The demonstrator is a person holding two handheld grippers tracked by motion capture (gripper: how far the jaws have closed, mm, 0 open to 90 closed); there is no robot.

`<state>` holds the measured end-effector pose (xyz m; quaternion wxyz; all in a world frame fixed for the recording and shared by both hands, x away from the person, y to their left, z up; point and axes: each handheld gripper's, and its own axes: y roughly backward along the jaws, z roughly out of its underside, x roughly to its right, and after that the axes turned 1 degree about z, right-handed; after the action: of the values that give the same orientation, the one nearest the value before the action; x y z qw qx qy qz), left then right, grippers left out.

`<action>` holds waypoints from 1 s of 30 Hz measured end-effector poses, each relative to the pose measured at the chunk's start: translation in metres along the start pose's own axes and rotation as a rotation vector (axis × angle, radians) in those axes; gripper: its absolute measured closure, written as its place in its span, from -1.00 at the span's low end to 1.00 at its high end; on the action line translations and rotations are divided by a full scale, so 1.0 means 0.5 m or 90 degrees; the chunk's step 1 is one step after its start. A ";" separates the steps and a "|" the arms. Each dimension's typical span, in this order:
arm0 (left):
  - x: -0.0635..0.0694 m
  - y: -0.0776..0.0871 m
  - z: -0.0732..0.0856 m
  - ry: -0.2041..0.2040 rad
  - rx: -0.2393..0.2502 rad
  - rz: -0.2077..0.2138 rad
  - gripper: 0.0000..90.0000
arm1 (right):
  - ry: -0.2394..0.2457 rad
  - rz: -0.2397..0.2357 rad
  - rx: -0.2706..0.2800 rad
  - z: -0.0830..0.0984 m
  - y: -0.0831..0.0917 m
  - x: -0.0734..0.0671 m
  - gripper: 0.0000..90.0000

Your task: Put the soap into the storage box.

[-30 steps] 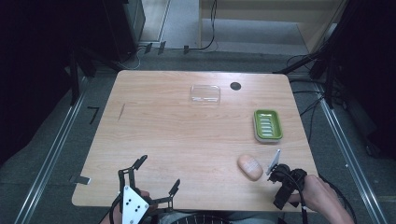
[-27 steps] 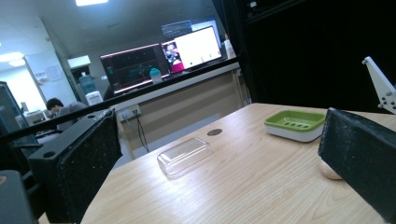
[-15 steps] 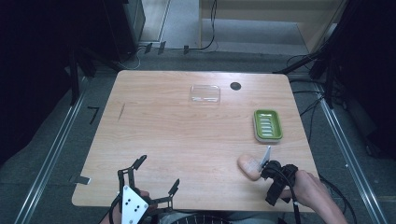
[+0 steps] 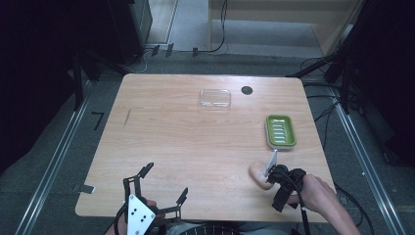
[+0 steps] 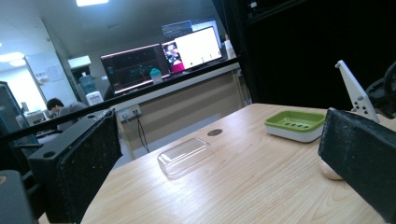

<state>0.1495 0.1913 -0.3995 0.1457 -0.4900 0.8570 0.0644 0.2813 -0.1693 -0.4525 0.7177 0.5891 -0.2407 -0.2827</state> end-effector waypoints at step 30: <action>0.000 -0.001 0.000 0.000 0.000 0.001 -1.00 | 0.009 -0.009 0.027 -0.069 0.021 0.004 -0.97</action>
<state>0.1499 0.1911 -0.3996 0.1460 -0.4892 0.8574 0.0642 0.3075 -0.1445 -0.4487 0.7049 0.6078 -0.2370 -0.2784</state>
